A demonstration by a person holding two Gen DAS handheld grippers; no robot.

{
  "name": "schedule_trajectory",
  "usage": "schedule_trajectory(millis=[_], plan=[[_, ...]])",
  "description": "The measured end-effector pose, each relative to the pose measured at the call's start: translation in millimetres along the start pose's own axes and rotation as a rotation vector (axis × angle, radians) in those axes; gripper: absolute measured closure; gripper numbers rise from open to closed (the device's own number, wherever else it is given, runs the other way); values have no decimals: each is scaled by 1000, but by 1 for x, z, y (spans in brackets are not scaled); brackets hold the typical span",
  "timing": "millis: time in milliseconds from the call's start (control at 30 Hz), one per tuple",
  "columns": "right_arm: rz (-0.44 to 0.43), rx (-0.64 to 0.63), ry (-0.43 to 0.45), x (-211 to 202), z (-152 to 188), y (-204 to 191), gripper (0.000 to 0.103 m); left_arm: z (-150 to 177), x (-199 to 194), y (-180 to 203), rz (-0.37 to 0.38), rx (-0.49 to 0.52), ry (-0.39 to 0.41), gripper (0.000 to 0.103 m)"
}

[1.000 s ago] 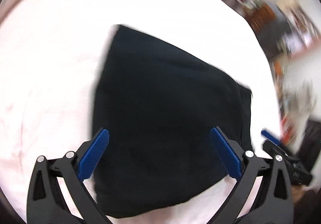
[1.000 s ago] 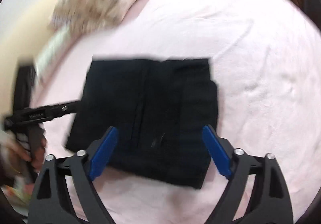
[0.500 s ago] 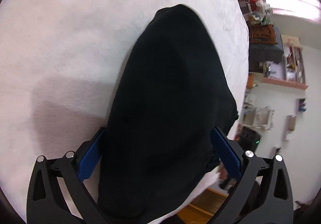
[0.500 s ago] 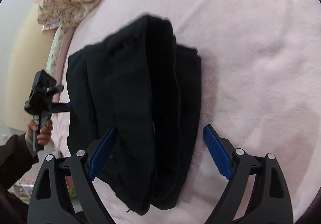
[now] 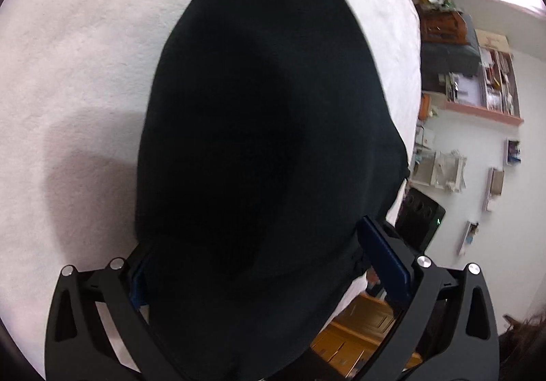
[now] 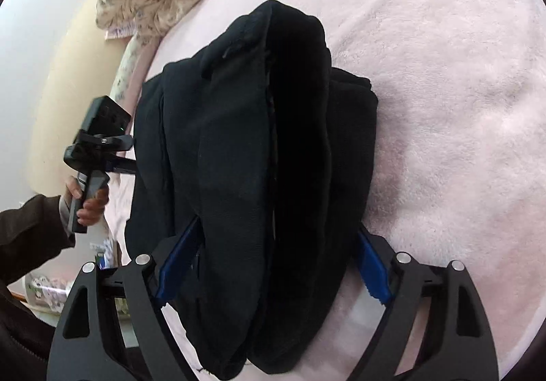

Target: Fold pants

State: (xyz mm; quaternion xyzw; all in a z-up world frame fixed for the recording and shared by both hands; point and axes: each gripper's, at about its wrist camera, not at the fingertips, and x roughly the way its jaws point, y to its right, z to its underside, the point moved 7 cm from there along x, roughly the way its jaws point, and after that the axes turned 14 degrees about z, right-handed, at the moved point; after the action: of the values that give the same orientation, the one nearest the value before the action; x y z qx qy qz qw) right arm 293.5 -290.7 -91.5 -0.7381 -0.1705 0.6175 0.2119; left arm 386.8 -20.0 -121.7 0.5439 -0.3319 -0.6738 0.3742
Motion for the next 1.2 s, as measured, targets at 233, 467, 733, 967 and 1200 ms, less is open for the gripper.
schedule_trajectory(millis=[233, 467, 733, 967, 1200], plan=[[-76, -10, 35, -13, -1, -12, 66, 7, -6, 13, -116, 45, 59, 57], [-133, -8, 56, -29, -6, -21, 71, 9, -10, 39, -126, 83, 95, 82], [-113, -11, 176, -79, -49, -6, 71, -15, -5, 88, 1, 127, 150, 83], [-6, 64, 206, -68, -96, 43, 71, -71, 53, 100, -50, 133, 155, 81], [223, 105, 200, -41, -93, 59, 48, -80, 51, 67, -186, 71, 208, 36]])
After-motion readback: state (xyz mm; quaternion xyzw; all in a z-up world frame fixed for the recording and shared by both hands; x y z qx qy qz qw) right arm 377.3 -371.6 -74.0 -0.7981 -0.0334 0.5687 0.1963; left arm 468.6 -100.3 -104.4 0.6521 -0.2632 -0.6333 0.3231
